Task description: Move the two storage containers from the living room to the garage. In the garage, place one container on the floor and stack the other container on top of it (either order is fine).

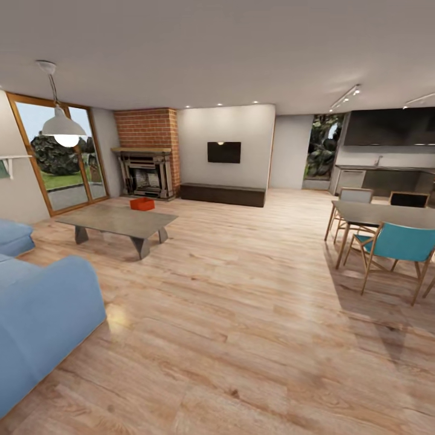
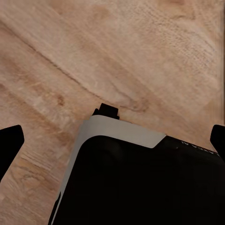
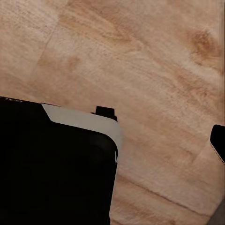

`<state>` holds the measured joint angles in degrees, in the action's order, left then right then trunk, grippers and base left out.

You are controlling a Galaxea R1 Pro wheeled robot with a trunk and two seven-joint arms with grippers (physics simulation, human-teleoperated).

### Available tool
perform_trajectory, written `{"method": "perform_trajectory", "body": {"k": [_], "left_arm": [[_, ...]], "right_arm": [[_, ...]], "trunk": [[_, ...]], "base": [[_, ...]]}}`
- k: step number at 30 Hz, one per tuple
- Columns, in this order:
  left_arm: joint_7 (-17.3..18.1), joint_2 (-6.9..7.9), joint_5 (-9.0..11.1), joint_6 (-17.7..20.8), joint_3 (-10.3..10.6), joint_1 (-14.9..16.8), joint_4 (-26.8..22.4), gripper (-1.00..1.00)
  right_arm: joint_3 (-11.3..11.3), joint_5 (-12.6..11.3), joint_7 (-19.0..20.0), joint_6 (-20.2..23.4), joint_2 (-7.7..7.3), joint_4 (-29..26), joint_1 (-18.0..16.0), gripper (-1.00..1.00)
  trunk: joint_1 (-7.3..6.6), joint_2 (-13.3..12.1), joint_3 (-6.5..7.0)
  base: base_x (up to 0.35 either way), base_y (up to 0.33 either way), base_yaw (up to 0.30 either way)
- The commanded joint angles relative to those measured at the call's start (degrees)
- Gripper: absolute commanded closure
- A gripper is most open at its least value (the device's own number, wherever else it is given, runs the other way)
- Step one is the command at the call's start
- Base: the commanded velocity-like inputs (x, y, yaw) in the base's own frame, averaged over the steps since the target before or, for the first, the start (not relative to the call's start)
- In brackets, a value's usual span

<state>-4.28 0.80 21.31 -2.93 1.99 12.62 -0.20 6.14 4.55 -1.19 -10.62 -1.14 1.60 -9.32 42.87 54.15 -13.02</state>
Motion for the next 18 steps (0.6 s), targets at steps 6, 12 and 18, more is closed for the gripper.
{"method": "perform_trajectory", "body": {"k": [6, 12, 18], "left_arm": [[-0.12, -0.01, 0.31, -0.18, 0.21, 0.04, 0.02, -1.0], [-0.12, -0.01, 0.31, -0.15, 0.21, 0.04, 0.02, -1.0], [-0.12, -0.01, 0.31, -0.19, 0.24, 0.04, 0.02, -1.0]], "right_arm": [[0.19, 0.47, -0.12, -0.28, 0.0, 0.16, -0.08, -1.0], [0.19, 0.46, -0.12, -0.28, 0.01, 0.16, -0.08, -1.0], [0.19, 0.46, -0.13, -0.28, 0.03, 0.16, -0.08, -1.0]], "trunk": [[0.04, 0.05, -0.07], [0.04, 0.05, -0.07], [0.04, 0.05, -0.07]], "base": [[0.324, 0.0, 0.0], [0.324, 0.0, 0.0], [0.324, 0.0, 0.0]]}}
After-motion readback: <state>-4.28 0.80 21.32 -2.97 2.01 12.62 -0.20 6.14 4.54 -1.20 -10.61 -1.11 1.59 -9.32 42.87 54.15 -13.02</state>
